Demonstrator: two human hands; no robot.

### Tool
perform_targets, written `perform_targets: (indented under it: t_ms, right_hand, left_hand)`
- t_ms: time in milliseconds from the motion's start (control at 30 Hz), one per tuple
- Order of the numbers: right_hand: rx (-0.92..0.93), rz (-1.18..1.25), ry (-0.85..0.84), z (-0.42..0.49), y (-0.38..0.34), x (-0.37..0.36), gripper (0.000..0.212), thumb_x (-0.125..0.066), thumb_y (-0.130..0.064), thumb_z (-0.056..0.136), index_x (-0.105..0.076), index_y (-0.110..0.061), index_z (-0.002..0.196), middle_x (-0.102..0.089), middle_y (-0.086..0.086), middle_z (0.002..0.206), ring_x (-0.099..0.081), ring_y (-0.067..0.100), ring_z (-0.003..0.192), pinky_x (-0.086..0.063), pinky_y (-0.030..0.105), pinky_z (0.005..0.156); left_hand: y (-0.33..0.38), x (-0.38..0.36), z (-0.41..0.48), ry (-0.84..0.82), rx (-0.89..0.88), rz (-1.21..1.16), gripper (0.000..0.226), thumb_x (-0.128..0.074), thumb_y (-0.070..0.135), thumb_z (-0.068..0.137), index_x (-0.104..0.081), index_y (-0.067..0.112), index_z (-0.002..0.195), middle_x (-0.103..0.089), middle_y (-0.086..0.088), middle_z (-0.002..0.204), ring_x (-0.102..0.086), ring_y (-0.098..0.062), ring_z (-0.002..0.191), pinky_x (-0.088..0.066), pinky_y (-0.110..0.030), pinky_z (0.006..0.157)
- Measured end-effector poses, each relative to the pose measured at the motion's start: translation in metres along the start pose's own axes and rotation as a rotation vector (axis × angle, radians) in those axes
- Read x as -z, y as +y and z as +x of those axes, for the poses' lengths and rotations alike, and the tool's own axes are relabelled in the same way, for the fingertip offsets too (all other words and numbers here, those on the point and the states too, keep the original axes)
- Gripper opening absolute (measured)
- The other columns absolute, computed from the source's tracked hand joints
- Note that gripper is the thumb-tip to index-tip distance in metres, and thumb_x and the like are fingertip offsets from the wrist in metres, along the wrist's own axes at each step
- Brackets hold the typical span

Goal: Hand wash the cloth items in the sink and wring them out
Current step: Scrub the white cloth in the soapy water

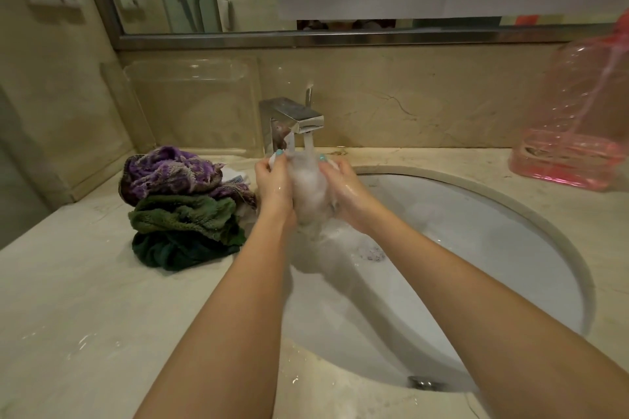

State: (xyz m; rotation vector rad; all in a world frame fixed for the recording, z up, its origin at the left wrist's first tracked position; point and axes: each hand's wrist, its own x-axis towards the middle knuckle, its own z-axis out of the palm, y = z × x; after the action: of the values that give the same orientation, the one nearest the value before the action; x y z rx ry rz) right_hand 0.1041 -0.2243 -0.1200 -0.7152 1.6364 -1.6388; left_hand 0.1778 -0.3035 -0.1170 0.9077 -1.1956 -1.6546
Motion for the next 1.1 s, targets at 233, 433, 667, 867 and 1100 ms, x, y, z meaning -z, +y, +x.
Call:
perform_targets:
  t_ms: [233,433,667,867,1100]
  right_hand:
    - [0.171,-0.278,0.395,0.004,0.0,0.018,0.02,-0.061,-0.01,0.084,-0.051,-0.017,0.1,-0.061,0.005,0.095,-0.059,0.023,0.085,-0.047,0.031,0.069]
    - [0.35,-0.126,0.37,0.003,-0.008,0.031,0.017,-0.064,-0.022,0.092,-0.055,-0.007,0.089,-0.055,0.002,0.079,-0.052,0.015,0.072,-0.043,0.024,0.062]
    - [0.167,-0.266,0.202,0.005,-0.001,0.017,0.016,-0.054,-0.029,0.098,-0.061,-0.017,0.105,-0.058,-0.001,0.09,-0.052,0.014,0.069,-0.039,0.025,0.053]
    - [0.497,-0.137,0.761,0.002,-0.008,0.031,0.027,-0.054,-0.027,0.099,-0.046,-0.011,0.079,-0.047,-0.007,0.068,-0.042,0.005,0.061,-0.035,0.013,0.055]
    - [0.508,-0.164,0.431,0.001,-0.007,0.007,0.041,-0.048,-0.022,0.102,-0.03,-0.02,0.065,-0.03,-0.006,0.061,-0.027,0.003,0.051,-0.024,0.021,0.049]
  left_hand:
    - [-0.005,-0.008,-0.009,-0.198,0.127,0.227,0.03,-0.054,0.025,0.098,-0.05,0.01,0.124,-0.061,-0.014,0.114,-0.062,-0.029,0.101,-0.055,-0.039,0.081]
    - [-0.003,-0.009,-0.012,-0.038,-0.122,0.236,0.017,-0.057,0.028,0.096,-0.055,0.011,0.096,-0.057,-0.003,0.083,-0.051,-0.017,0.072,-0.041,-0.029,0.061]
    - [-0.008,-0.006,-0.013,0.1,-0.13,0.295,0.017,-0.044,0.024,0.101,-0.05,0.009,0.097,-0.05,0.002,0.074,-0.046,-0.016,0.068,-0.032,-0.028,0.058]
    - [-0.005,-0.013,-0.019,-0.391,0.196,0.024,0.025,-0.065,0.022,0.094,-0.057,0.005,0.111,-0.068,-0.011,0.106,-0.066,-0.025,0.099,-0.057,-0.041,0.088]
    - [-0.004,-0.012,-0.013,0.059,-0.04,0.052,0.019,-0.037,0.025,0.105,-0.05,0.012,0.101,-0.052,-0.007,0.093,-0.045,-0.02,0.089,-0.04,-0.033,0.076]
